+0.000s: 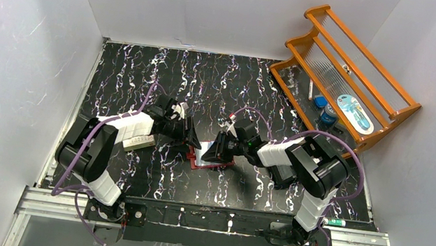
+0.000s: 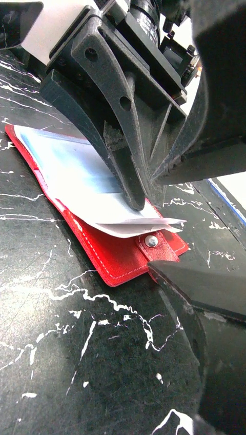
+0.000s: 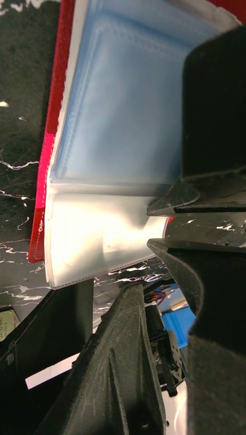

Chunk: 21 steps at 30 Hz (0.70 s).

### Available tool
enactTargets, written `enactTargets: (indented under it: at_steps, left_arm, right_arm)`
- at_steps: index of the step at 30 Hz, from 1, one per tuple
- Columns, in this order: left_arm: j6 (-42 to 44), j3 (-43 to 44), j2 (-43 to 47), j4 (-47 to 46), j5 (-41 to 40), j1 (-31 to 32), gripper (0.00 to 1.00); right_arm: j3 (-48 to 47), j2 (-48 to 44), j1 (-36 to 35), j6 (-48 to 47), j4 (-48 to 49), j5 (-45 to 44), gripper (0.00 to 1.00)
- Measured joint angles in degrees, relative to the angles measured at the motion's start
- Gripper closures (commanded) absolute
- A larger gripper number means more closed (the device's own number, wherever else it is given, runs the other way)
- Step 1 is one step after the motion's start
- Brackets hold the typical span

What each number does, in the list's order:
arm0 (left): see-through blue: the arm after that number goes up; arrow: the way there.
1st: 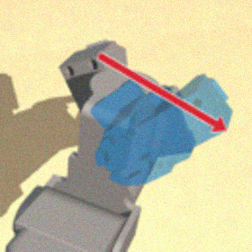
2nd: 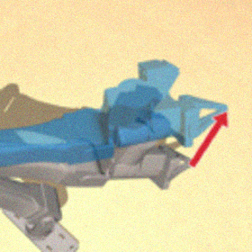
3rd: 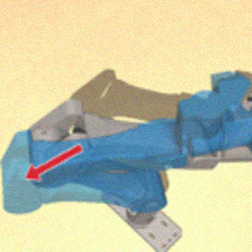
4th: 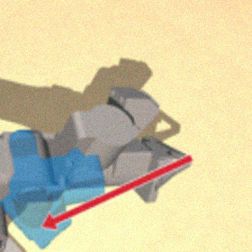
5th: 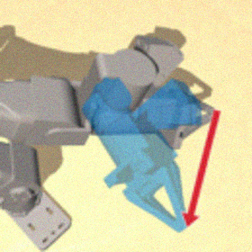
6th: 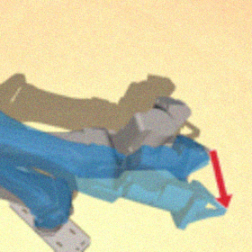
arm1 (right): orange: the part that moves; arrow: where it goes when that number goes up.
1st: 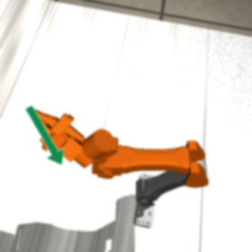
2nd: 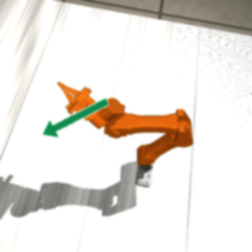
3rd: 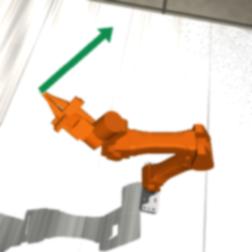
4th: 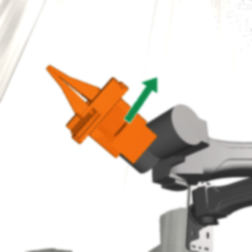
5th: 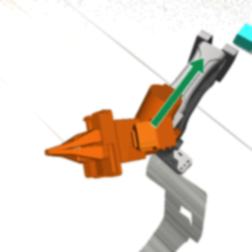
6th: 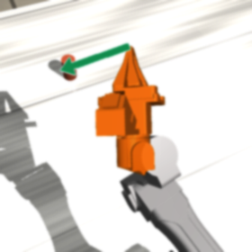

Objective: Put the credit cards into the card holder
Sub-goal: Hold the card slot in the card holder.

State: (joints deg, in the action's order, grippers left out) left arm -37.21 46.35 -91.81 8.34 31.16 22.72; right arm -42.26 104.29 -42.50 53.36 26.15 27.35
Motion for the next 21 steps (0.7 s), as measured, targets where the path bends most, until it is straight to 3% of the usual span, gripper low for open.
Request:
enactTargets:
  at_steps: [3,6,10,13,17,21]
  left_arm:
    - [0.26,-0.63,0.02,-1.05,0.46,0.0,0.43]
    - [0.52,-1.16,0.04,-1.57,0.42,0.0,0.5]
    - [0.98,-1.53,-0.15,-1.88,-0.17,0.0,0.81]
    - [1.46,-1.53,-1.31,-1.9,-0.48,0.0,0.93]
    - [1.86,-1.53,-2.58,-1.92,-0.57,0.0,0.99]
    - [2.08,-1.53,-2.62,-1.92,-0.48,0.0,1.0]
  right_arm:
    - [-0.26,0.0,0.0,-0.07,-0.55,-0.04,0.69]
    - [-0.37,0.0,0.0,-0.07,-0.79,-0.04,0.68]
    - [-0.68,-0.42,-0.02,-0.22,-1.99,-0.22,0.6]
    - [-1.18,-3.41,0.0,-2.19,-7.04,-2.4,0.52]
    - [-3.21,-8.11,0.04,-6.14,-15.23,-6.56,0.44]
    - [-6.12,-10.32,0.22,-9.94,-20.61,-10.69,0.39]
